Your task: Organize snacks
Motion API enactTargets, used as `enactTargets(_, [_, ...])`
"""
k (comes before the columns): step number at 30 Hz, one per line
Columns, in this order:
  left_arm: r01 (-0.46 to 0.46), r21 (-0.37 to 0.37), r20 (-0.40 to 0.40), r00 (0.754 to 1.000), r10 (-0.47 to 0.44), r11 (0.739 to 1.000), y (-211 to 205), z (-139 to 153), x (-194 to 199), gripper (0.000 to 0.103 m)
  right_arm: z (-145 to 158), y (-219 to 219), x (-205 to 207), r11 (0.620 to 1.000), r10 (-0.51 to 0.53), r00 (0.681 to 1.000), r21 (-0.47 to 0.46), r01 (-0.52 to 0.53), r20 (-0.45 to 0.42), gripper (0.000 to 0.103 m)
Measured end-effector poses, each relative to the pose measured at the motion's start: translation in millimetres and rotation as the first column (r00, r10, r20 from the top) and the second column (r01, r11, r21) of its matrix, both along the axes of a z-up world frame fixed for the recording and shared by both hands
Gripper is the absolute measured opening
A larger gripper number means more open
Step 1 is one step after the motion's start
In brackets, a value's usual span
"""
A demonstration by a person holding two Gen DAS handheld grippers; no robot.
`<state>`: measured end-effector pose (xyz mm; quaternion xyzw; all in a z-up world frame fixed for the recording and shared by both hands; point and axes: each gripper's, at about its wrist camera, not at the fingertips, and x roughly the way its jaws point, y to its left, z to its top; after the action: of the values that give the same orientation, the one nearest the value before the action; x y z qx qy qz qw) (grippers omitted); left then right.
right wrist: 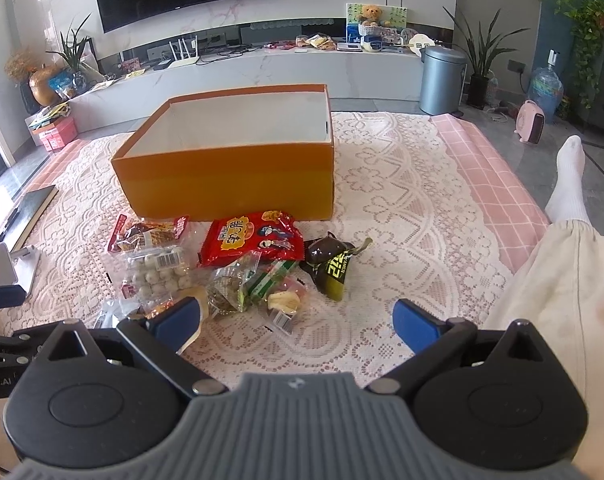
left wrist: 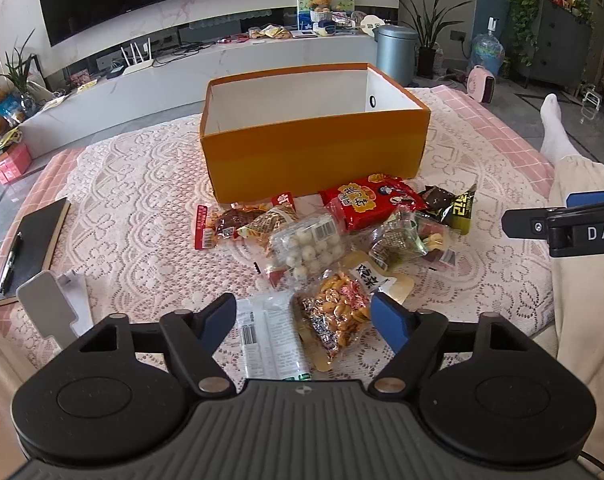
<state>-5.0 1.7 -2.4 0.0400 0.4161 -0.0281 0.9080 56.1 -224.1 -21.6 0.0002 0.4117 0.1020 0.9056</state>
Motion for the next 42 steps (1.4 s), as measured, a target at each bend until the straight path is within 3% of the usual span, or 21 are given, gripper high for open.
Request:
enactTargets(5, [0.012, 0.006, 0.009, 1.0, -0.012, 1.0, -1.2, 1.4, -1.4, 0.077, -0.2, 0.4, -0.1, 1.0, 0.0, 1.0, 0.002, 0.0, 0.0, 0.1])
enactTargets(9, [0.023, 0.005, 0.005, 1.0, -0.023, 1.0, -2.1, 0.9, -2.6, 0.064, -0.2, 0.3, -0.1, 1.0, -0.001, 1.0, 0.002, 0.001, 0.001, 0.1])
enactTargets(11, [0.025, 0.005, 0.005, 1.0, -0.025, 1.0, -2.2, 1.0, -2.7, 0.063, -0.2, 0.5, -0.2, 1.0, -0.001, 1.0, 0.003, 0.001, 0.001, 0.1])
enactTargets(12, [0.024, 0.004, 0.005, 1.0, -0.024, 1.0, -1.7, 1.2, -2.7, 0.064, -0.2, 0.5, -0.3, 1.0, -0.001, 1.0, 0.003, 0.001, 0.001, 0.1])
enactTargets(15, [0.018, 0.005, 0.003, 1.0, -0.018, 1.0, 1.2, 2.0, -1.9, 0.086, -0.2, 0.3, -1.1, 1.0, -0.001, 1.0, 0.0, 0.001, 0.007, 0.1])
enactTargets(16, [0.02, 0.004, 0.008, 1.0, -0.02, 1.0, 2.9, 2.6, -2.0, 0.089, -0.1, -0.5, -2.4, 1.0, 0.006, 1.0, 0.012, -0.006, 0.015, 0.1])
enactTargets(24, [-0.025, -0.065, -0.063, 0.998, 0.021, 0.998, 27.1, -8.0, 9.8, 0.089, -7.8, -2.3, -8.2, 0.993, 0.049, 0.995, 0.105, -0.058, 0.088, 0.098])
enactTargets(27, [-0.057, -0.073, -0.124, 0.991, 0.048, 0.996, 34.1, -21.5, 17.9, 0.089, -15.7, 3.5, -6.4, 0.992, 0.072, 0.993, 0.093, -0.081, 0.09, 0.082])
enactTargets(34, [-0.077, -0.067, -0.231, 0.971, 0.059, 0.995, 39.6, -52.2, 35.9, 0.089, -42.9, 19.4, 4.9, 0.98, 0.132, 0.991, 0.147, -0.131, 0.003, 0.067])
enactTargets(42, [-0.066, -0.027, -0.309, 0.95, 0.055, 0.997, 36.9, -85.0, 51.5, 0.089, -75.6, 39.1, 20.6, 0.962, 0.172, 0.98, 0.231, -0.146, -0.097, 0.064])
